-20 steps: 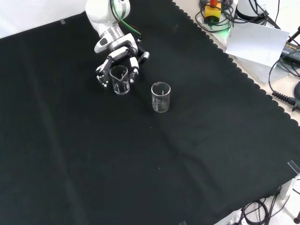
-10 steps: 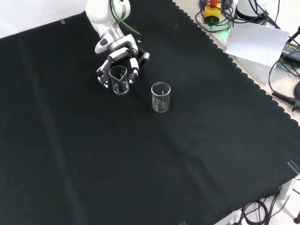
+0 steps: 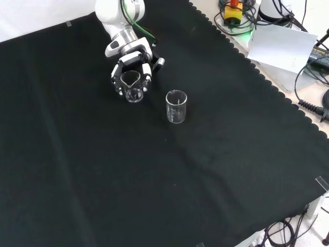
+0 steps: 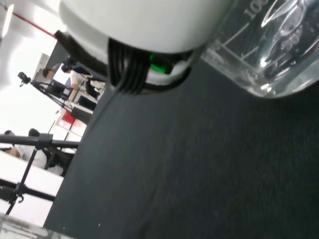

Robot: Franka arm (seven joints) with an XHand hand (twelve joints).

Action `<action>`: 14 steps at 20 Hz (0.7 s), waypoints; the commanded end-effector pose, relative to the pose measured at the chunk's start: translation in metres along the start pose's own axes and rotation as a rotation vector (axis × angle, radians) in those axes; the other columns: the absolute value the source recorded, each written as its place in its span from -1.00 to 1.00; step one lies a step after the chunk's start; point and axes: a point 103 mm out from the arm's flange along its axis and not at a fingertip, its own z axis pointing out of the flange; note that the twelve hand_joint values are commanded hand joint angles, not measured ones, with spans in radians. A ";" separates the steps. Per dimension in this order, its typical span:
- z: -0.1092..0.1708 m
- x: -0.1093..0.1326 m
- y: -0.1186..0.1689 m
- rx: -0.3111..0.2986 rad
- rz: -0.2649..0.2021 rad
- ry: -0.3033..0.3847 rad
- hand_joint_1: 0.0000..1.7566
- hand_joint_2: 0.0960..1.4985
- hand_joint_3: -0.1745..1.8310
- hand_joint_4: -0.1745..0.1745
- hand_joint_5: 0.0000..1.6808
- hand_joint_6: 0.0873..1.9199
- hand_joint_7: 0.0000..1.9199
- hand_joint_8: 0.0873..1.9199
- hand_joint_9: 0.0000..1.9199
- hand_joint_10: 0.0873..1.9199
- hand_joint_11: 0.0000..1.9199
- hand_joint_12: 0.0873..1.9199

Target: Pick up the beaker on the right.

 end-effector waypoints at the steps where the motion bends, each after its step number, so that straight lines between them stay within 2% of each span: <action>1: -0.019 0.017 0.005 -0.050 -0.037 -0.064 0.61 -0.04 -0.40 -0.98 0.39 -0.28 0.19 -0.13 0.47 -0.76 0.15 -0.21; 4: -0.033 0.032 0.007 -0.017 -0.094 -0.150 0.62 -0.06 -0.41 -1.00 0.47 -0.41 0.23 -0.23 0.53 -0.84 0.21 -0.27; 8: -0.047 0.048 0.004 0.035 -0.161 -0.265 0.62 -0.09 -0.38 -1.00 0.49 -0.45 0.25 -0.27 0.56 -0.87 0.23 -0.29; 11: -0.057 0.055 -0.002 0.062 -0.172 -0.307 0.62 -0.10 -0.36 -1.00 0.49 -0.44 0.25 -0.30 0.56 -0.83 0.25 -0.31; 14: -0.063 0.059 -0.012 0.090 -0.166 -0.328 0.62 -0.13 -0.29 -1.00 0.45 -0.35 0.21 -0.24 0.49 -0.63 0.26 -0.35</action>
